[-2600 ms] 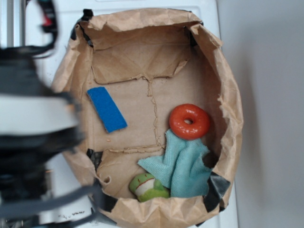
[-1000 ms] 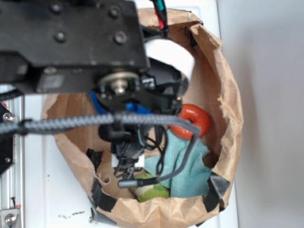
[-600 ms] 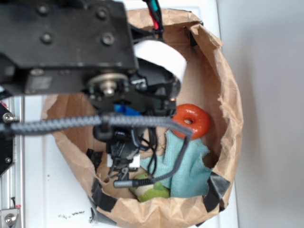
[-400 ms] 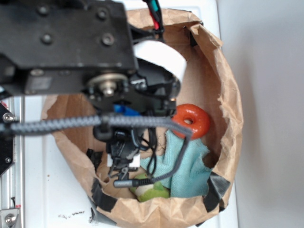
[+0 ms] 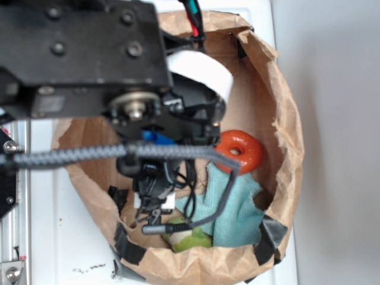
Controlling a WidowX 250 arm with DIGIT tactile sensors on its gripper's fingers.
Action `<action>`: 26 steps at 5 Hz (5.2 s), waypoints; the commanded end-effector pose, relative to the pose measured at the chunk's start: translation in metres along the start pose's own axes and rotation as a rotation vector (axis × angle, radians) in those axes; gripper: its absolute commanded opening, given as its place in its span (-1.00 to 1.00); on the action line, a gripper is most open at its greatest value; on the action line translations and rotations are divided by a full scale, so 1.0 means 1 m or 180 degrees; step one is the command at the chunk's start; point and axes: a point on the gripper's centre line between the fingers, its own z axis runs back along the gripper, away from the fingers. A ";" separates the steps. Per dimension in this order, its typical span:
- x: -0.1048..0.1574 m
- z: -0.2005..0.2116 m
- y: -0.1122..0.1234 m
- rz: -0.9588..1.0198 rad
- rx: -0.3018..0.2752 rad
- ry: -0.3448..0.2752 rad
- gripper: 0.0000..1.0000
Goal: Grab the blue sponge.
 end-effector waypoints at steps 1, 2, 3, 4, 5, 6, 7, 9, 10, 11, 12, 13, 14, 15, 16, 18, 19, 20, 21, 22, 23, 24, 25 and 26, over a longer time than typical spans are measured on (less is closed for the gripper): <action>0.007 0.014 0.001 0.0007 0.0037 -0.0146 1.00; 0.007 0.014 0.001 0.0007 0.0037 -0.0146 1.00; 0.001 -0.008 0.051 -0.0283 0.0126 0.0268 1.00; -0.004 0.001 0.067 -0.0498 -0.0184 0.0398 1.00; -0.010 0.009 0.064 -0.0750 -0.0303 0.0349 1.00; -0.021 0.004 0.058 -0.1146 -0.0333 0.0115 1.00; -0.025 -0.003 0.051 -0.1295 -0.0269 0.0013 1.00; -0.014 -0.023 0.050 -0.1340 -0.0189 -0.0003 1.00; -0.013 -0.035 0.047 -0.1460 -0.0110 -0.0014 1.00; -0.019 -0.048 0.040 -0.1664 -0.0044 -0.0014 1.00; -0.026 -0.056 0.036 -0.1753 -0.0231 -0.0072 1.00; -0.030 -0.066 0.033 -0.1850 -0.0255 -0.0095 1.00; -0.046 -0.079 0.016 -0.2037 -0.0343 0.0062 1.00; -0.045 -0.086 0.013 -0.2085 -0.0292 0.0041 1.00; -0.036 -0.101 0.018 -0.1988 -0.0230 0.0067 1.00; -0.033 -0.116 0.013 -0.1948 -0.0216 0.0022 1.00; -0.024 -0.115 0.015 -0.1999 -0.0142 -0.0057 -1.00; -0.042 -0.089 0.012 -0.1951 -0.0218 -0.0169 -1.00; -0.038 -0.060 0.020 -0.1739 -0.0339 -0.0273 -1.00; -0.029 -0.031 0.033 -0.1428 -0.0497 -0.0401 -1.00; -0.012 0.010 0.040 -0.1053 -0.0585 -0.0557 -1.00; 0.000 0.025 0.037 -0.0953 -0.0583 -0.0600 -1.00; 0.018 0.028 0.021 -0.0898 -0.0265 -0.0575 -1.00; 0.031 0.027 0.015 -0.0908 0.0005 -0.0466 -1.00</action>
